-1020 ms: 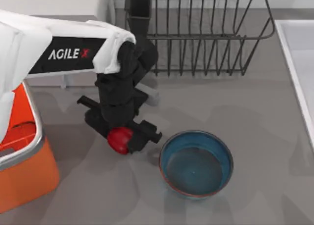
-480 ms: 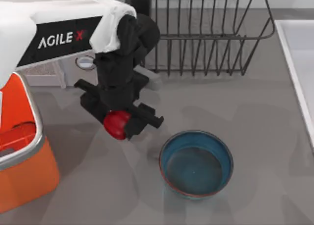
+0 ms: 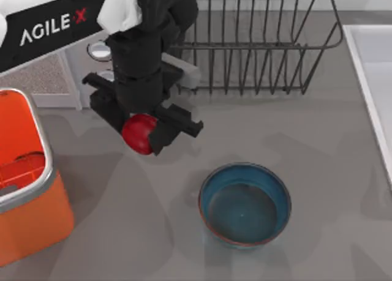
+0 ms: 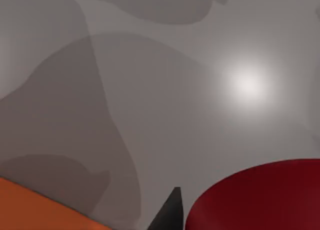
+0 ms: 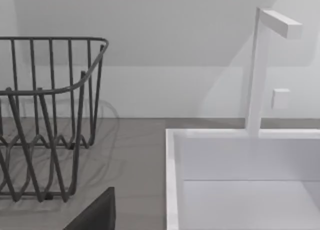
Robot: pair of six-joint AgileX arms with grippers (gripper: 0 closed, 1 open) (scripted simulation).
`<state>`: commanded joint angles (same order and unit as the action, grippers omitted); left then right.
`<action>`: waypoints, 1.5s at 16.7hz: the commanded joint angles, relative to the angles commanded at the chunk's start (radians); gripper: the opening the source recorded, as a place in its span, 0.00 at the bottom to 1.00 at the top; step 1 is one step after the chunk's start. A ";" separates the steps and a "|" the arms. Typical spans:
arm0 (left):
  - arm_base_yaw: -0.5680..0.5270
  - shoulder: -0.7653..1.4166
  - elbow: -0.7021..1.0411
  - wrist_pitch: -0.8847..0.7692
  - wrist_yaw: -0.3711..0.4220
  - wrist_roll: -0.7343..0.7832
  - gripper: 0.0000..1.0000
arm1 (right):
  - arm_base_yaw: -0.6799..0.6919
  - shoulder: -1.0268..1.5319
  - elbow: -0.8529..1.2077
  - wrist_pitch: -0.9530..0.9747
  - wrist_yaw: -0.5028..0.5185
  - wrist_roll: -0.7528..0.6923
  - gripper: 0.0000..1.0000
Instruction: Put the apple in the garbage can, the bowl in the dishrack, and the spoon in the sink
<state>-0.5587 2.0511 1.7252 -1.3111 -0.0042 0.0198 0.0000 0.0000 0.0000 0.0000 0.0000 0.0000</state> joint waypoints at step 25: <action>0.449 -0.511 -0.407 0.042 0.014 -1.433 0.00 | 0.000 0.000 0.000 0.000 0.000 0.000 1.00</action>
<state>-0.1094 1.5403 1.3186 -1.2690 0.0102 -1.4134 0.0000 0.0000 0.0000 0.0000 0.0000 0.0000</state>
